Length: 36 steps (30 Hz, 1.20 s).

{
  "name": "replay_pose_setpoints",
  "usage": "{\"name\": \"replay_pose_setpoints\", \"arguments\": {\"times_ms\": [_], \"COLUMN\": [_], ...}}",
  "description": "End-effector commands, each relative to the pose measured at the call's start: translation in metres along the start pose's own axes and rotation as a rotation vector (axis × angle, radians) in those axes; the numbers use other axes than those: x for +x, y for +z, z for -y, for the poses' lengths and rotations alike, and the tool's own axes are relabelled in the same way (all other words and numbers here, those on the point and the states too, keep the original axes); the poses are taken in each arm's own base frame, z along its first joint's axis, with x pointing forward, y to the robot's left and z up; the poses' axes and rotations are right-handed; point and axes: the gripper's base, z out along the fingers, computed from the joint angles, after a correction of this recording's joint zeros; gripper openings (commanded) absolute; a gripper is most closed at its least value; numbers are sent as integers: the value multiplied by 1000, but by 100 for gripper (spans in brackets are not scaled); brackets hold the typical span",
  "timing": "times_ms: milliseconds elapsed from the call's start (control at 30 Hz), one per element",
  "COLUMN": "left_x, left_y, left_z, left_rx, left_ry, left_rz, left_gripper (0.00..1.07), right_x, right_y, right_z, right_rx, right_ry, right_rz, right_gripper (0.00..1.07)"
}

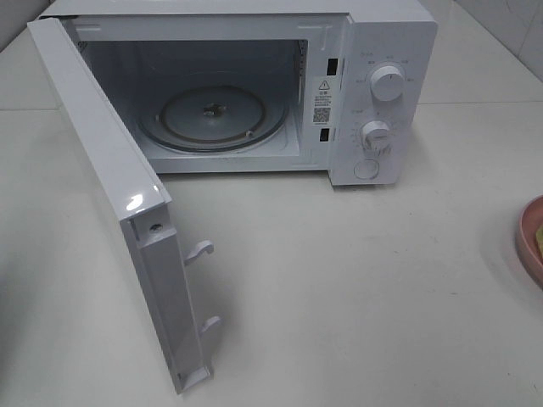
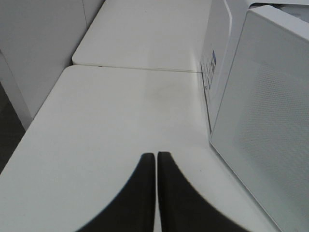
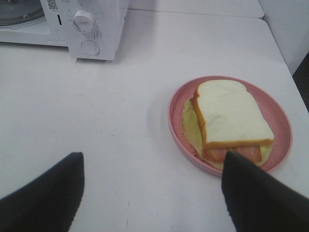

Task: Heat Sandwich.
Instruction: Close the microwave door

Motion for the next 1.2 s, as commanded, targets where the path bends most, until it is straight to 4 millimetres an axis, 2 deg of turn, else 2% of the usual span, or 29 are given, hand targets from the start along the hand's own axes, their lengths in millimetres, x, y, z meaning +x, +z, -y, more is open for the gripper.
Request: {"name": "replay_pose_setpoints", "arguments": {"times_ms": [33,100,400,667,767,967,1067,1200], "left_x": [5,14,24,33,32,32,35,40], "left_y": [11,20,49,71,79,91,99,104], "left_z": [-1,0,3,11,21,35,56,69], "left_rx": [-5,1,36,135,251,377,468,514], "left_ry": [36,56,105,51,94,79,114,122], "left_rz": [131,174,182,174,186,179,148,124], "left_gripper": [0,0,0,0,0,0,0,0], "right_x": [1,1,1,1,1,1,1,1], "right_y": [-3,-3,-3,-3,-3,-3,-3,-3], "right_z": [0,0,0,0,0,0,0,0], "right_rx": [6,6,6,6,6,6,6,6], "right_ry": [1,1,1,1,1,1,1,1], "right_rz": [34,34,34,34,34,34,34,34], "right_gripper": [76,76,76,76,76,76,76,76]}}
